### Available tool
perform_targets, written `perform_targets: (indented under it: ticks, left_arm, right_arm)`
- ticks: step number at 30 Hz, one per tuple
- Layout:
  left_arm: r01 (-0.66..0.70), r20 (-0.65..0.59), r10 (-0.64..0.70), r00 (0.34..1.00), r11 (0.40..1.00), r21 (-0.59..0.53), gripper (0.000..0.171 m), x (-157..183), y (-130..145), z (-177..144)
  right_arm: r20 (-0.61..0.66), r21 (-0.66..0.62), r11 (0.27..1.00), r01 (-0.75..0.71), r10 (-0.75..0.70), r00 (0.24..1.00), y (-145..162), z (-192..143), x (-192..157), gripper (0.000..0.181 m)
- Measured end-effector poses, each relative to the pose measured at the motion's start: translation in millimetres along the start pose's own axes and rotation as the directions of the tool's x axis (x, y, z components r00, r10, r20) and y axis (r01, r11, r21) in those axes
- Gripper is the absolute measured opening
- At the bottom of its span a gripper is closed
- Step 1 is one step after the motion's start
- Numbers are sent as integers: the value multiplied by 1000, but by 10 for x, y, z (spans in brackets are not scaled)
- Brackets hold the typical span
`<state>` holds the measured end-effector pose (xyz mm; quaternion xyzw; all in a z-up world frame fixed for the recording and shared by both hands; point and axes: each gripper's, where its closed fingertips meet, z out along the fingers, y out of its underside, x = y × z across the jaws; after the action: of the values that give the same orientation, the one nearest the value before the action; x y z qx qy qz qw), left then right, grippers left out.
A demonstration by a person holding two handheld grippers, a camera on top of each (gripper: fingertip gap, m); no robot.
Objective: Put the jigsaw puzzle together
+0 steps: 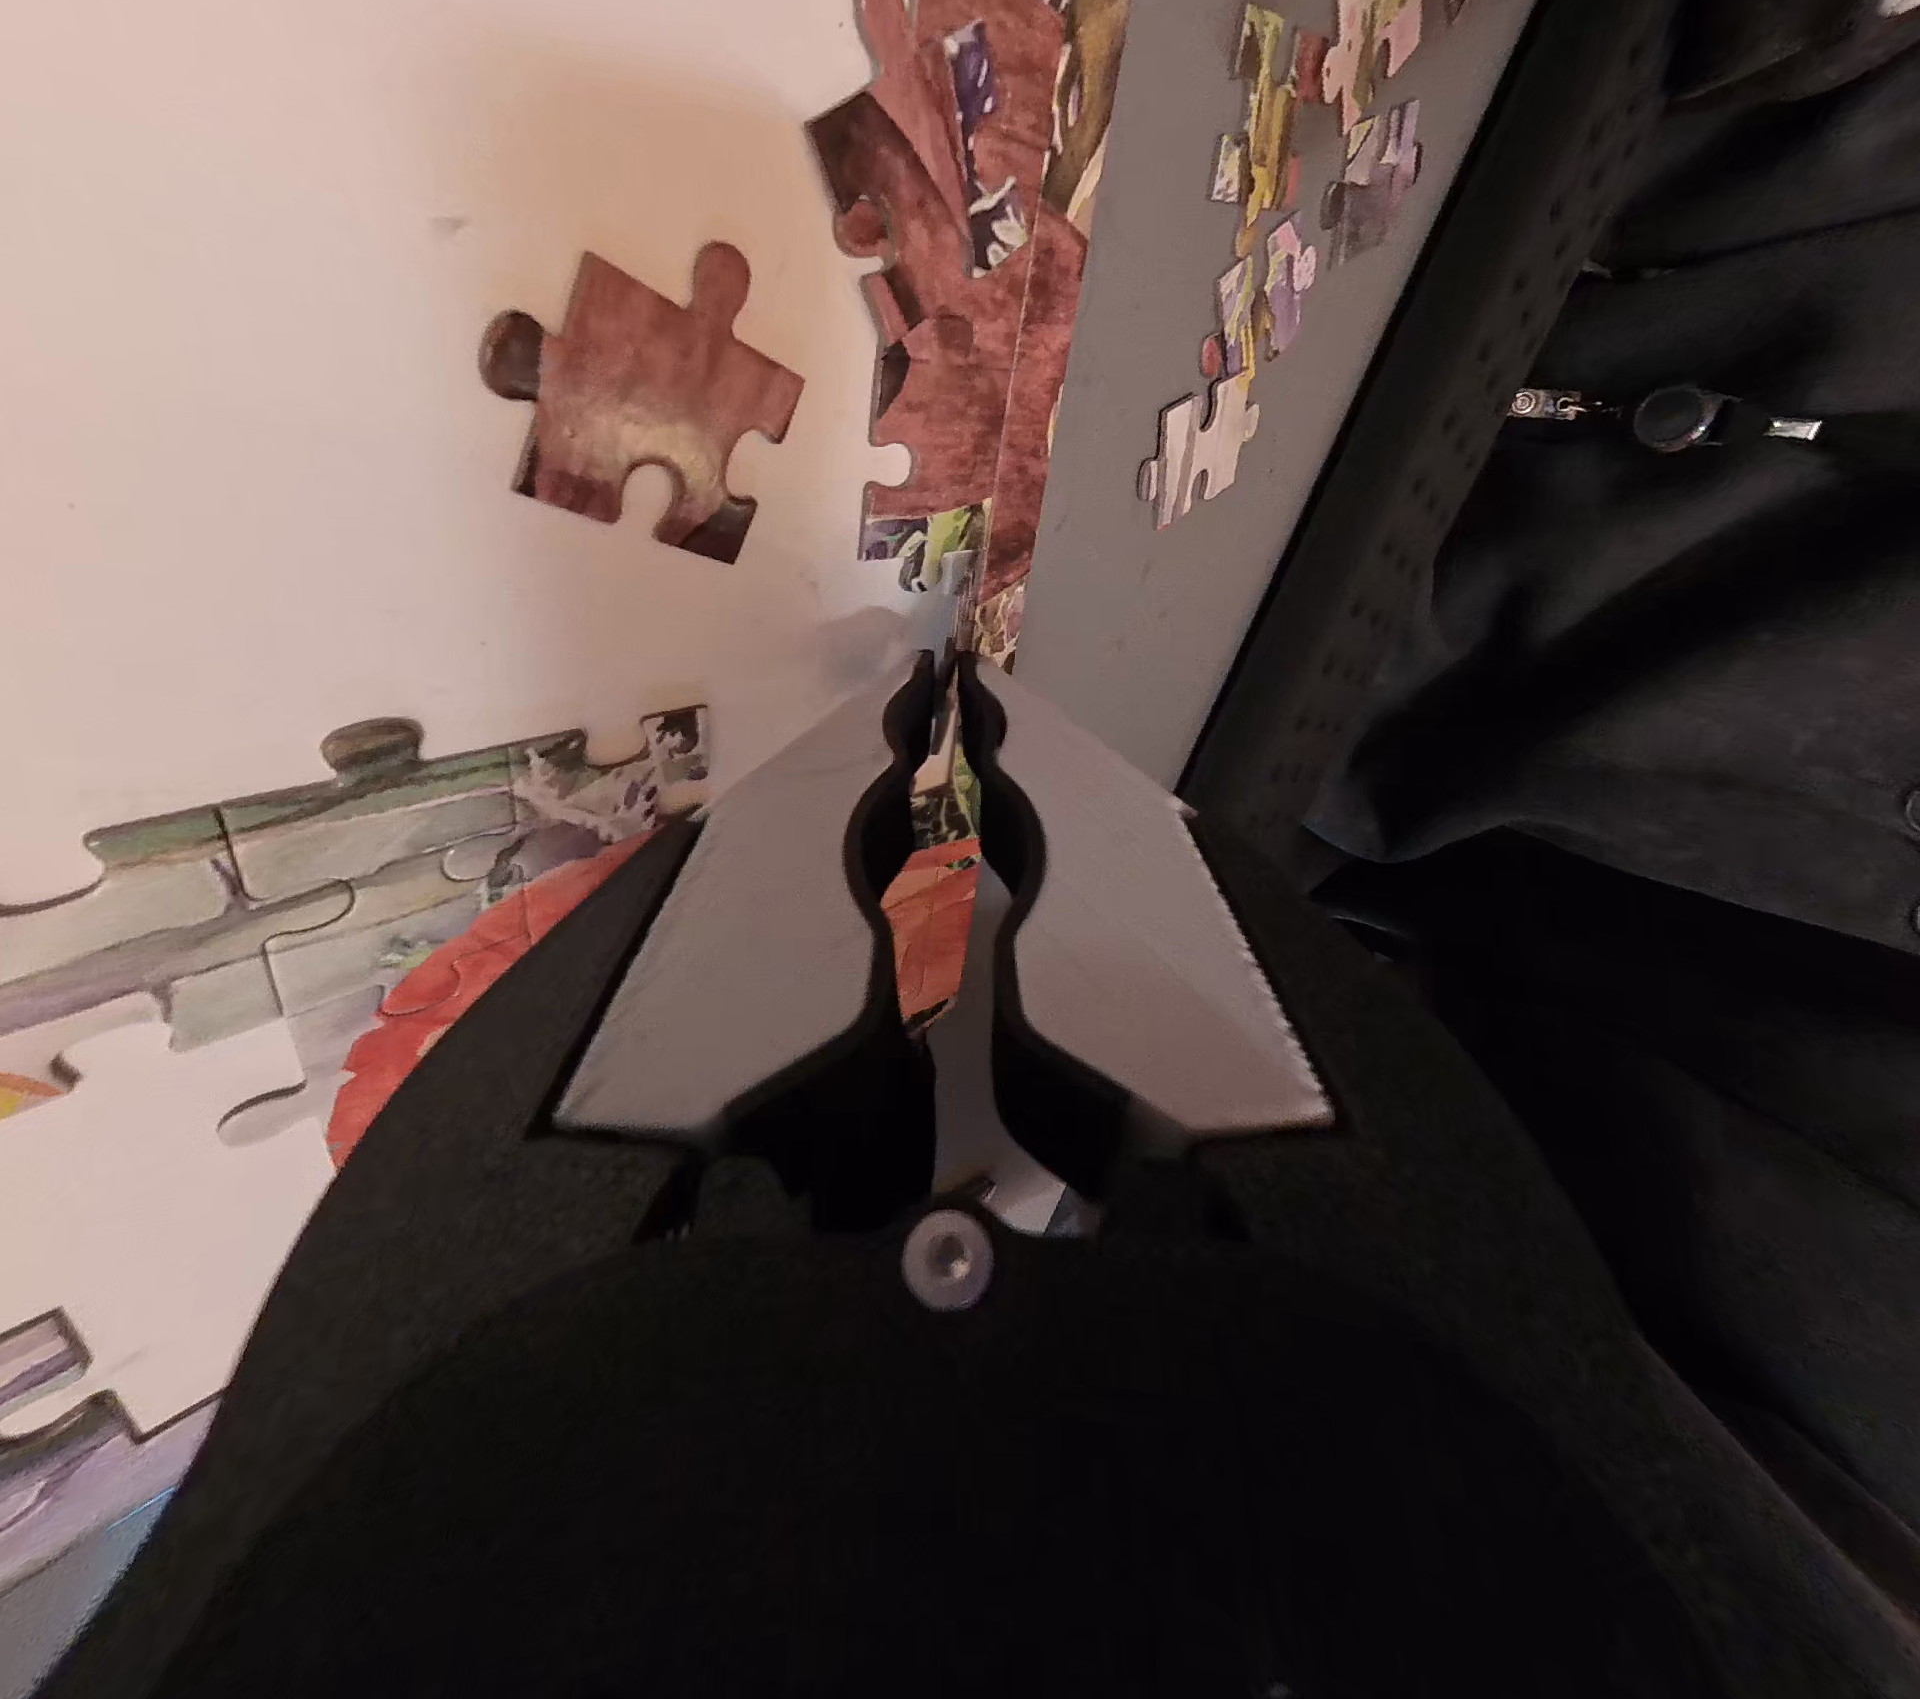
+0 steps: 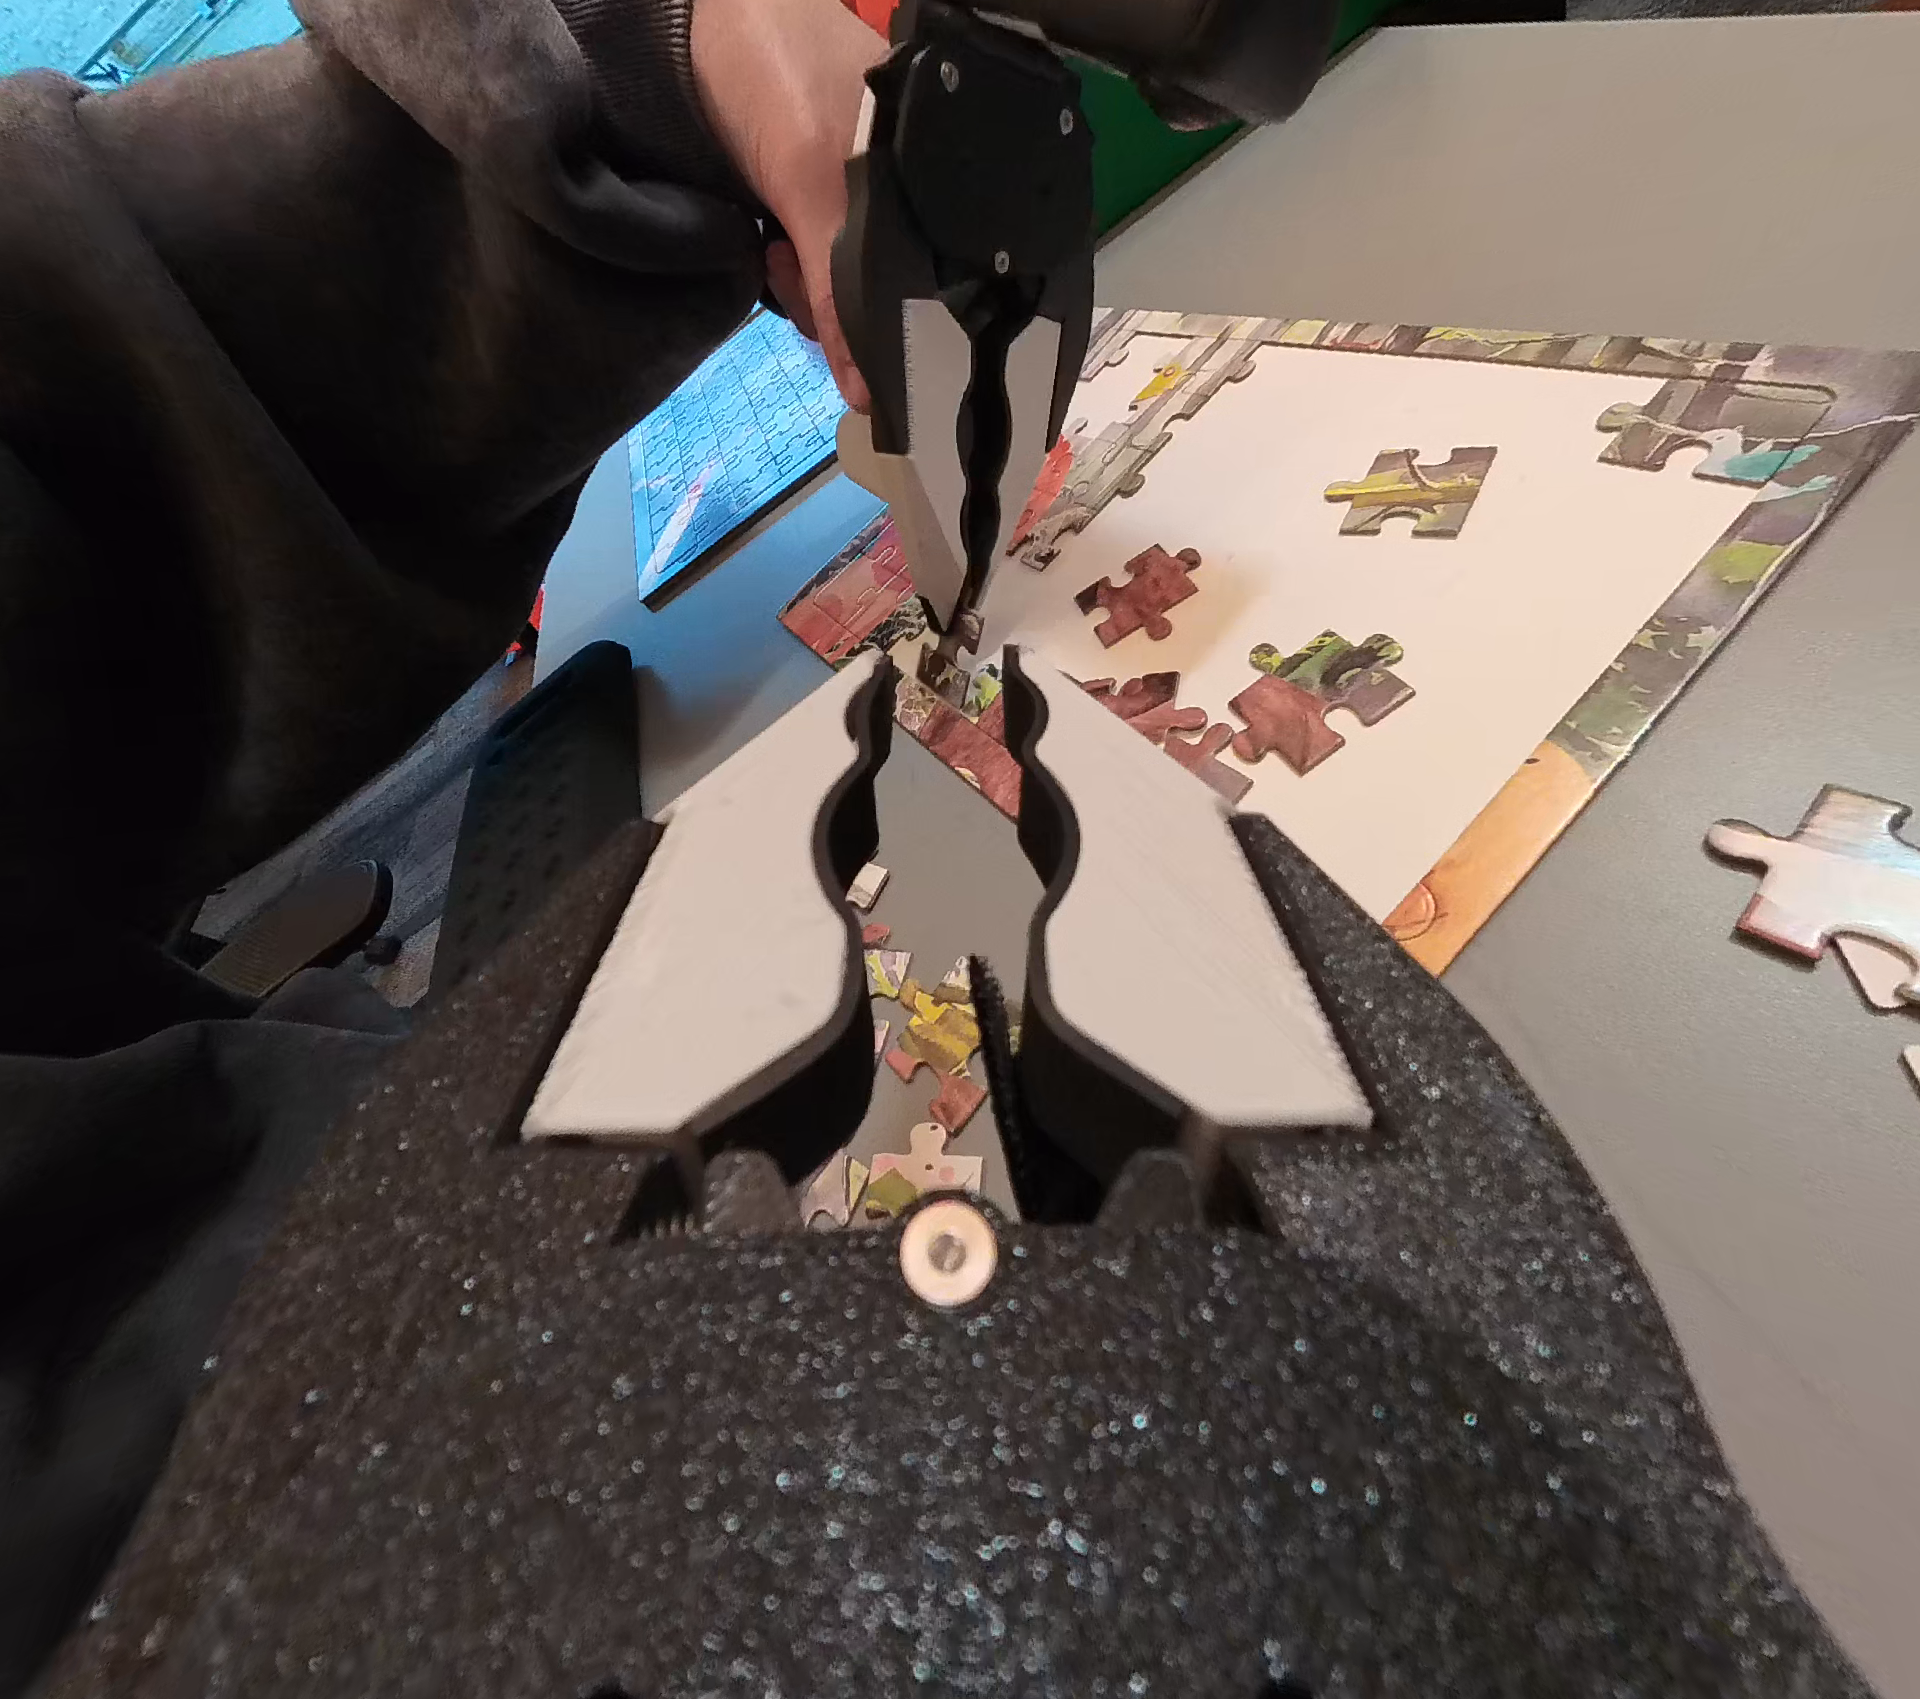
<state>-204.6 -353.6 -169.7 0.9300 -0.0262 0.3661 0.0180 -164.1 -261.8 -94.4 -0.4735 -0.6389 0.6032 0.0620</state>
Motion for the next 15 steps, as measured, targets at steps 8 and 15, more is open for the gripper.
perform_targets:
  ticks: [8,15]
  left_arm:
    - [8,52,-8,999,1000,8,11,-85,-17,30]
    - [-2,88,3,996,1000,-6,17,-69,-11,29]
  right_arm:
    - [2,-9,1000,1,-1,1000,18,10,-4,21]
    - [4,-14,1000,1,-1,1000,25,15,-7,21]
